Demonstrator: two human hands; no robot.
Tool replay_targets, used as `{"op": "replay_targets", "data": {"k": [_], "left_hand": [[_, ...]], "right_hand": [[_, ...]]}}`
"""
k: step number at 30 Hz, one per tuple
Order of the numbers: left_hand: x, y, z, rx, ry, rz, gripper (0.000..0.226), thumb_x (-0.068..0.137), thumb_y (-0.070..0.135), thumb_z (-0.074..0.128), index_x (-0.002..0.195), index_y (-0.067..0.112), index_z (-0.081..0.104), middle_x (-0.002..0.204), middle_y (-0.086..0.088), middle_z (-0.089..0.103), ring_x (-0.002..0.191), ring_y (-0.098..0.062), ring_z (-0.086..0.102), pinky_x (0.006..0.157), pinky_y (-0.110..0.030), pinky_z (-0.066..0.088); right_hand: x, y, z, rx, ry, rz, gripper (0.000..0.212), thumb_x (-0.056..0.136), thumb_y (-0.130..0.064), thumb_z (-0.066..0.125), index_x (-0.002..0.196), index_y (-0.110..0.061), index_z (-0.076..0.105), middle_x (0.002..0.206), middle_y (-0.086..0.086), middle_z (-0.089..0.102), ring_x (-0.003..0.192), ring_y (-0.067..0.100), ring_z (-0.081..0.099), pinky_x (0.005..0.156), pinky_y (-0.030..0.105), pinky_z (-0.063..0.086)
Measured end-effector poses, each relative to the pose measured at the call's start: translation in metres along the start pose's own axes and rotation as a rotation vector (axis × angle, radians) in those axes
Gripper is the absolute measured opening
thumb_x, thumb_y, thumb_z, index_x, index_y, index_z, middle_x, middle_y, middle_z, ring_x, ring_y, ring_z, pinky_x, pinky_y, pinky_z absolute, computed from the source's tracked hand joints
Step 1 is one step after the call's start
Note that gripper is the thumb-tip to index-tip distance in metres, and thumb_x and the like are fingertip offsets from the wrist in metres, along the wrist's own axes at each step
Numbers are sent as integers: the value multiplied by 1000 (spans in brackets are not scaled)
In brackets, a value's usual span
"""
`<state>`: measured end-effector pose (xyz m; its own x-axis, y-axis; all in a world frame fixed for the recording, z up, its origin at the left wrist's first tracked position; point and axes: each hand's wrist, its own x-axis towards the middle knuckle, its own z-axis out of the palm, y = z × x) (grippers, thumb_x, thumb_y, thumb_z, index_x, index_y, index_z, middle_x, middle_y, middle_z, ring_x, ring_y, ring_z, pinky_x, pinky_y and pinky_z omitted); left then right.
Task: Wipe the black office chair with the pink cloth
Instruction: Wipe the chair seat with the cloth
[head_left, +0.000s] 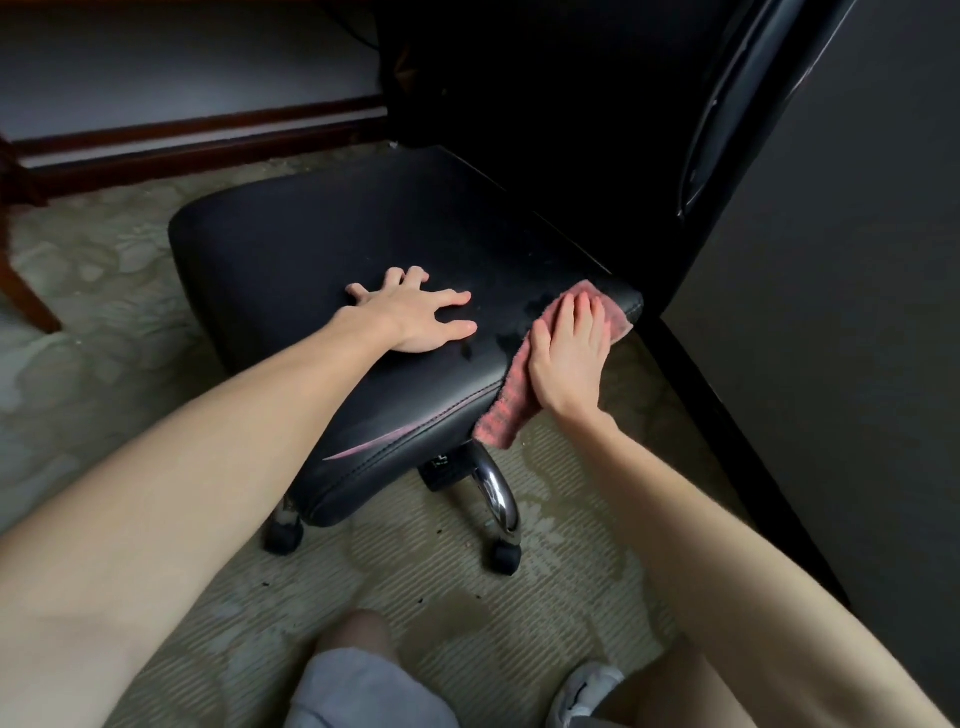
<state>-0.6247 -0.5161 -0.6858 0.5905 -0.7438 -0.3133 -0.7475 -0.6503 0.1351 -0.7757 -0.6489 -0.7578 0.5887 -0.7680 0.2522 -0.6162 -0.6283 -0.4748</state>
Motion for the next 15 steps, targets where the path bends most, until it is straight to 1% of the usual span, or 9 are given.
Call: {"op": "replay_targets", "data": {"k": [4,7,9,12,15], "left_hand": [[0,-8,1,-1,0,17,59,92,75,32,148,58,24,163,-1,11,149,-23,-1,109,-72,6],[1,-13,2,-9,5,24,59,91,76,33,147,60,24,164,2,9,150,-22,-3,111,-71,4],[2,-14,3,-22,13,21,59,90,76,34,146,60,25,164,3,8,151,-21,-5,111,-70,3],[4,-10,5,-48,18,8,58,90,76,36,146,61,26,165,4,5,151,-20,-8,111,-70,-1],[6,-2,6,-47,31,-14,59,90,76,36,146,59,26,164,1,6,150,-22,-7,110,-71,0]], "right_hand": [[-39,-17,5,10,-5,-129,69,96,-44,16,151,-5,27,160,16,19,149,30,8,121,42,-2],[-19,-8,0,-101,8,-180,68,97,-42,13,149,-2,30,157,18,27,148,29,18,122,40,4],[7,1,-4,-138,1,-136,63,100,-37,18,150,0,28,158,18,25,148,27,18,122,38,5],[34,10,-6,-152,-87,-57,60,102,-34,22,154,-4,19,162,14,14,151,24,8,122,37,0],[39,11,-5,-141,-76,-61,57,103,-33,22,154,-7,21,162,11,16,151,22,9,123,38,0]]}}
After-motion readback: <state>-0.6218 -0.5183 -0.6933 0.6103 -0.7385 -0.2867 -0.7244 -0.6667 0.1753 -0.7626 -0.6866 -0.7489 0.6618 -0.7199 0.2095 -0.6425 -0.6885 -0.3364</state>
